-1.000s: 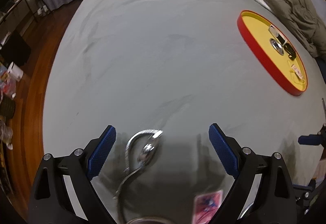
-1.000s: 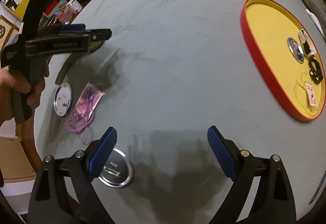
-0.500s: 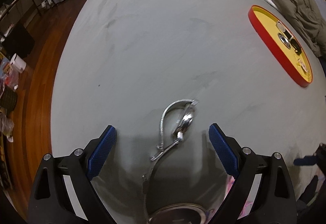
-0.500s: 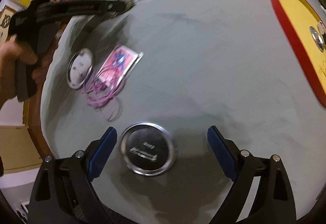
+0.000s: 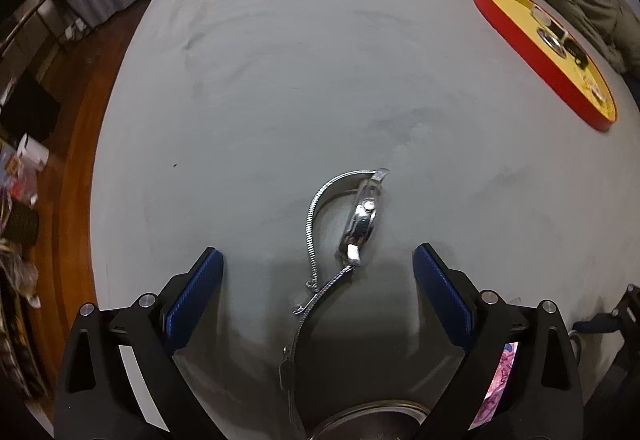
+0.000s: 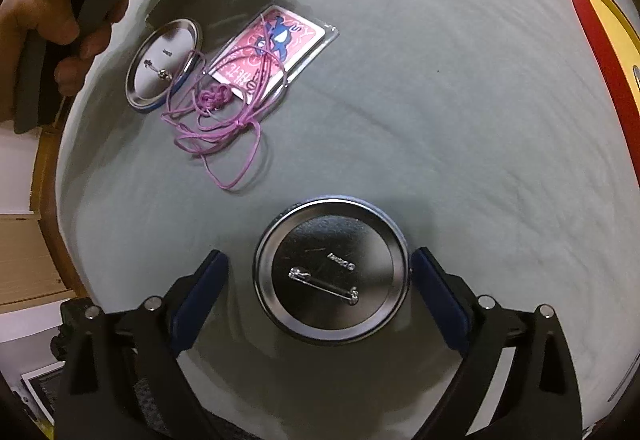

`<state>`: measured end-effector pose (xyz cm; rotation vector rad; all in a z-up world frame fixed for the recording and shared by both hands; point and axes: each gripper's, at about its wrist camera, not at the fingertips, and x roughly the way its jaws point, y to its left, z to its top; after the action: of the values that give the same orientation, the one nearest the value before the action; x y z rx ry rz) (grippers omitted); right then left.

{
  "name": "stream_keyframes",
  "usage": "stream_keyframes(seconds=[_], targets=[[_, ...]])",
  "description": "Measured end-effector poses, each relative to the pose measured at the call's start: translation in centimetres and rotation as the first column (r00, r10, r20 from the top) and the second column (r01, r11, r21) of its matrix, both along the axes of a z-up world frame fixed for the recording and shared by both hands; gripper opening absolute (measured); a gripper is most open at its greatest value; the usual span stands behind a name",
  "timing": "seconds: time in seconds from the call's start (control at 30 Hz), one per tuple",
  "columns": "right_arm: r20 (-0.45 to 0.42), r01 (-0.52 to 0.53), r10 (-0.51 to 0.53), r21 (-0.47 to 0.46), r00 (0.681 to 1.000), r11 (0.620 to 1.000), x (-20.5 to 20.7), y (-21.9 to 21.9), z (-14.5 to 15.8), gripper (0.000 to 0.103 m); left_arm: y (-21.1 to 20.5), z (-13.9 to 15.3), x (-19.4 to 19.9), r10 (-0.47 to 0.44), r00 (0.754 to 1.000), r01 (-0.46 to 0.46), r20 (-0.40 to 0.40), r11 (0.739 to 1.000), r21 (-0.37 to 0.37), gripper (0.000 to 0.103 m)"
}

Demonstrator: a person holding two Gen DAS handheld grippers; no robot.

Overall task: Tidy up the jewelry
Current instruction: 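Grasp the silver mesh-band watch with the left tool while the right tool grasps a round metal badge, then carry the watch and badge over the yellow tray and lower them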

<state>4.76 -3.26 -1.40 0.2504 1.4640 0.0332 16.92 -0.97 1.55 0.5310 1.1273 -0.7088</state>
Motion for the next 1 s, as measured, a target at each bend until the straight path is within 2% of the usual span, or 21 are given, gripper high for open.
stream_keyframes(seconds=[0.07, 0.17, 0.23, 0.3, 0.37, 0.53, 0.6, 0.93, 1.0], targets=[[0.004, -0.003, 0.003, -0.011, 1.0, 1.0, -0.2, -0.2, -0.1, 0.09, -0.5, -0.2, -0.3, -0.026, 0.999, 0.025, 0.026, 0.999, 0.03, 0.093], [0.007, 0.0, 0.0, -0.014, 1.0, 1.0, -0.5, 0.6, -0.5, 0.089, -1.2, 0.1, -1.0, -0.078, 0.995, 0.076, 0.057, 0.996, 0.039, 0.077], [0.01, 0.0, 0.0, -0.015, 1.0, 1.0, -0.6, 0.6, -0.4, 0.088, -1.6, 0.3, -1.3, -0.097, 0.993, 0.095, 0.063, 0.995, 0.034, 0.059], [0.017, 0.002, -0.001, -0.013, 1.0, 1.0, -0.7, 0.8, -0.5, 0.086, -1.7, 0.3, -1.5, -0.101, 0.993, 0.1, 0.055, 0.995, 0.022, 0.051], [0.024, 0.007, -0.007, -0.013, 1.0, 1.0, -0.9, 0.6, -0.4, 0.083, -1.6, 0.4, -1.4, -0.093, 0.995, 0.092, 0.048, 0.996, 0.005, 0.047], [0.039, 0.025, -0.024, -0.012, 0.999, 1.0, -1.6, 0.4, -0.3, 0.075, -1.0, 0.6, -1.1, -0.049, 0.999, 0.05, 0.022, 0.997, -0.051, 0.02], [0.046, 0.036, -0.036, -0.009, 0.998, 0.999, -1.9, 0.2, -0.3, 0.07, -1.1, 0.6, -0.9, -0.044, 0.999, 0.044, 0.006, 0.997, -0.067, 0.019], [0.069, 0.051, -0.052, 0.005, 0.996, 0.999, -2.6, -0.5, 0.2, 0.07, -0.7, 0.9, -0.8, -0.041, 0.999, 0.04, -0.009, 0.995, -0.088, 0.018], [0.071, 0.054, -0.054, 0.01, 0.996, 0.998, -2.9, -1.8, 1.2, 0.07, -0.6, 0.9, -0.9, -0.038, 0.999, 0.036, -0.014, 0.995, -0.091, 0.018]])
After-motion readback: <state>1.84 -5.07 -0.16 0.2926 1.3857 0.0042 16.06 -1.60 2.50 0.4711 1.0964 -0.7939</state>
